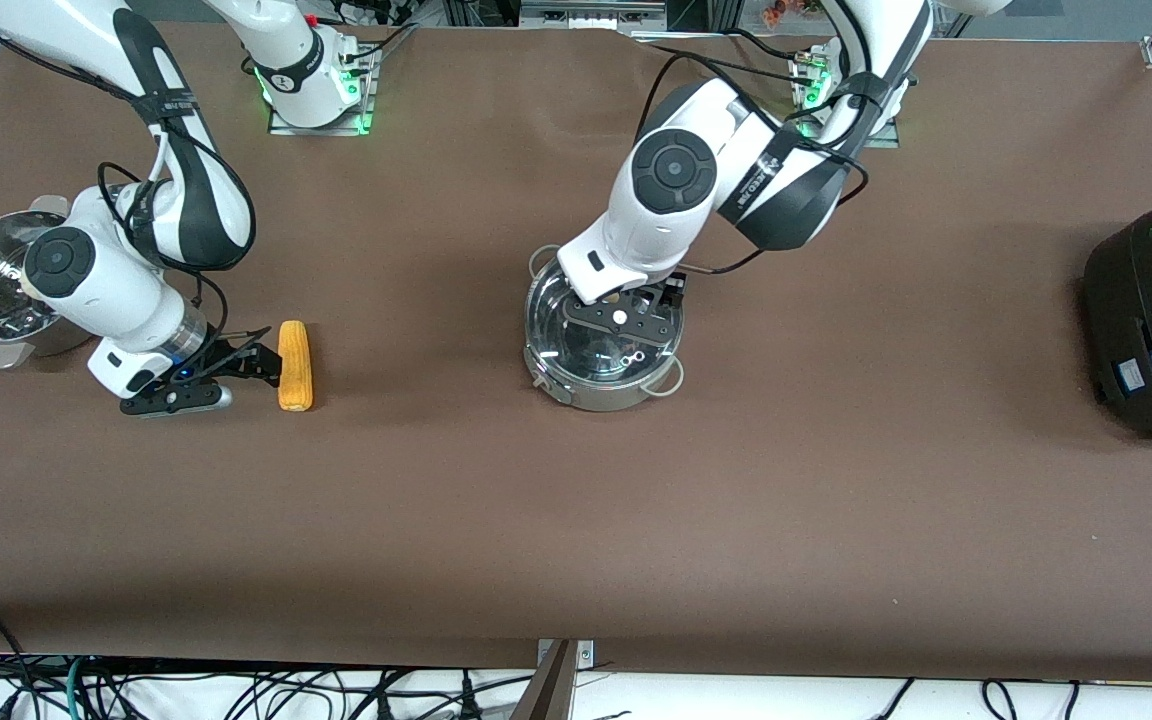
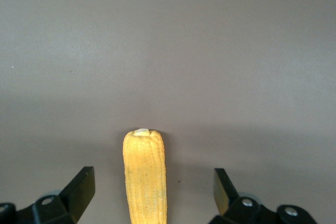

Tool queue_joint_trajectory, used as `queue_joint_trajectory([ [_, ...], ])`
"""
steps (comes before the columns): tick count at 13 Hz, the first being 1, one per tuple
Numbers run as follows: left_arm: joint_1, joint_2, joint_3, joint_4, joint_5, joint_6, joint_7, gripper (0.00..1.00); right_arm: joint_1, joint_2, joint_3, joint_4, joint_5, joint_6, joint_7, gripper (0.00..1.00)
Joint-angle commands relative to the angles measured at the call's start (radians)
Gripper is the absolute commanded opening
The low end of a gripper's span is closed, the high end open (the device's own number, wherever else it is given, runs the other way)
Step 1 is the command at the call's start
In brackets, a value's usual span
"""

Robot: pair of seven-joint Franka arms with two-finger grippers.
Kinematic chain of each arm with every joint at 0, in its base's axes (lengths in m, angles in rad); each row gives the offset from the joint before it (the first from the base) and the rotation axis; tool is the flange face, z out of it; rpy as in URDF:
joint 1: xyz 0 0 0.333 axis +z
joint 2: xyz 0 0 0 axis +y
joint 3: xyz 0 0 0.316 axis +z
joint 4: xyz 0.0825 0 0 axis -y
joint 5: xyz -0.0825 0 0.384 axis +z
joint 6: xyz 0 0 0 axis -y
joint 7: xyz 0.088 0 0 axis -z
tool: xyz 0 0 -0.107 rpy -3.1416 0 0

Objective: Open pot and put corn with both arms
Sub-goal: 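Grasp the lid knob with the left gripper while the right gripper grasps the corn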

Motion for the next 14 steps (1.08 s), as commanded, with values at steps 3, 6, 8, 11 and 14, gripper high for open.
queue_joint_trajectory([
  [3, -0.043, 0.031, 0.012, -0.004, 0.078, 0.031, -0.010, 1.00, -0.001, 0.020, 0.019, -0.111, 0.017, 0.193, 0.000, 1.00],
  [6, -0.062, 0.056, 0.012, -0.011, 0.078, 0.043, -0.013, 1.00, -0.001, 0.041, 0.022, -0.162, 0.015, 0.296, -0.002, 1.00],
  [8, -0.063, 0.067, 0.012, -0.017, 0.078, 0.074, -0.011, 1.00, -0.001, 0.052, 0.022, -0.176, 0.014, 0.319, -0.003, 1.00],
  [11, -0.063, 0.067, 0.012, -0.023, 0.086, 0.077, 0.000, 1.00, -0.001, 0.069, 0.024, -0.205, 0.010, 0.388, -0.014, 1.00],
  [14, -0.063, 0.068, 0.012, -0.029, 0.088, 0.077, 0.003, 1.00, -0.001, 0.081, 0.045, -0.225, 0.009, 0.437, -0.023, 1.00],
])
